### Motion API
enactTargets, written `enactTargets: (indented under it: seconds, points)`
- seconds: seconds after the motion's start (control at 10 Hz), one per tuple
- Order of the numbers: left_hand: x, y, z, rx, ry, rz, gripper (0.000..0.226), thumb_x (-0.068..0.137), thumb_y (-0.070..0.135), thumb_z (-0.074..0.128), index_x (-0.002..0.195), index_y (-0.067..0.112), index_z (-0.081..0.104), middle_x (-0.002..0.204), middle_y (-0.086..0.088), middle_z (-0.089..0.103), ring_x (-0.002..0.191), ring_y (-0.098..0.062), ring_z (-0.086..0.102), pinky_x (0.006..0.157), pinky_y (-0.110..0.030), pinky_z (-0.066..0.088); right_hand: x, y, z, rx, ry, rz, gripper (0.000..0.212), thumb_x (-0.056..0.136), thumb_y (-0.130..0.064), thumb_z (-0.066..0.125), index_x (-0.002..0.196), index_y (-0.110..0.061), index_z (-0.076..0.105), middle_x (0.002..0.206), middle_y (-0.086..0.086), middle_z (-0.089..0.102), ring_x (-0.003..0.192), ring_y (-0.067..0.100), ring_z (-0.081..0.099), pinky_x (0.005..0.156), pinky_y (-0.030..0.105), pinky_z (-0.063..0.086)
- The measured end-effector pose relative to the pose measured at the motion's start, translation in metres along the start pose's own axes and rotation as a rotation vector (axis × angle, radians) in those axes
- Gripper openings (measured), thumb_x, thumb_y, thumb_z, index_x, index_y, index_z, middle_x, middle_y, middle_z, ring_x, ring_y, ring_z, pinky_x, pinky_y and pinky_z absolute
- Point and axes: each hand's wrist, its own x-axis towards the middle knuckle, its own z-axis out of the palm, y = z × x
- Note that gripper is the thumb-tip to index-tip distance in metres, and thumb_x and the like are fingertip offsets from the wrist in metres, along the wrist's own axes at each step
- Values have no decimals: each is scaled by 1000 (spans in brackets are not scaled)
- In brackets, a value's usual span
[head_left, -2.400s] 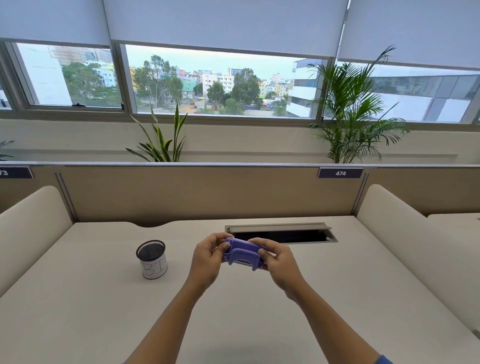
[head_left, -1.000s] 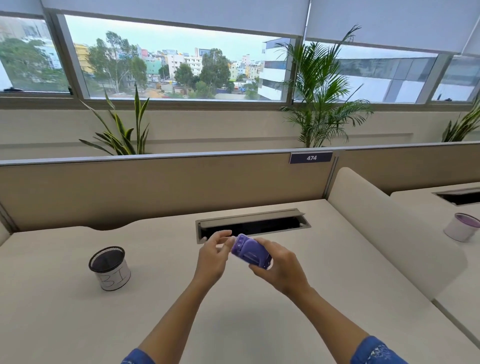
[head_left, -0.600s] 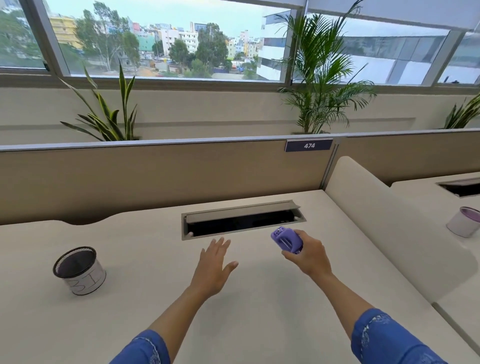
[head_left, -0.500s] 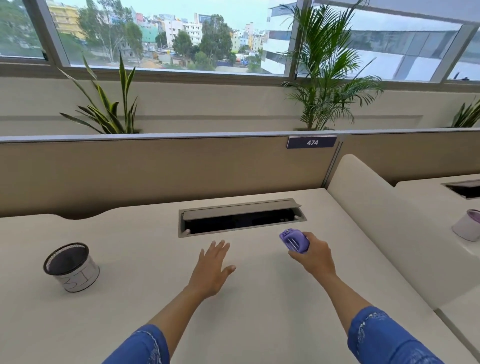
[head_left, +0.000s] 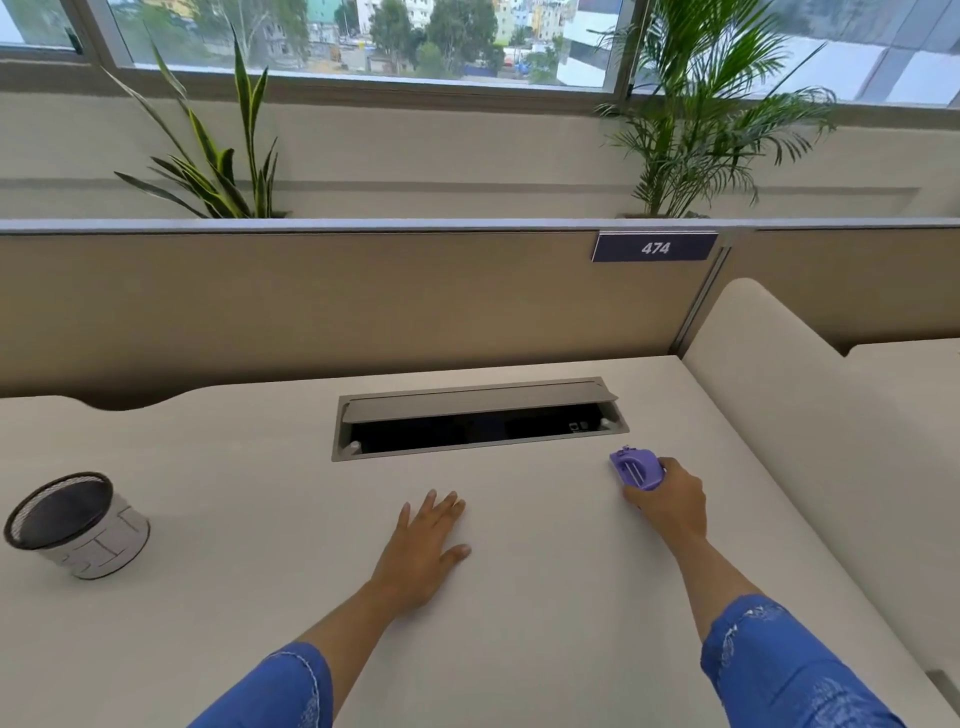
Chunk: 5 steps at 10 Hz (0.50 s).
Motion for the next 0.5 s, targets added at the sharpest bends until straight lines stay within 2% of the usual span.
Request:
enactTargets:
  seconds: [0.2, 0.4, 0.5]
  points:
    - [2, -10, 10, -15, 58, 36, 68, 96, 62, 19, 154, 30, 5, 163, 14, 1, 146, -6, -13, 119, -34, -11, 8, 8, 14, 42, 15, 29, 49, 73, -18, 83, 113, -4, 58, 101, 16, 67, 79, 26, 56, 68, 33, 45]
    - [0, -10, 9, -4, 45, 33, 68, 97, 61, 20, 155, 30, 4, 163, 13, 0, 147, -7, -13, 119, -35, -11, 7, 8, 16, 15, -17, 50, 46, 76, -20, 81, 109, 1, 57, 106, 21, 65, 94, 36, 59, 76, 40, 49]
    - [1, -5, -2, 9, 61, 31, 67, 98, 57, 22, 155, 28, 2, 163, 11, -1, 149, -11, -11, 118, -35, -13, 7, -1, 11, -35, -90, 105, 64, 76, -27, 82, 124, 1, 50, 120, 22, 59, 108, 38, 56, 86, 43, 49]
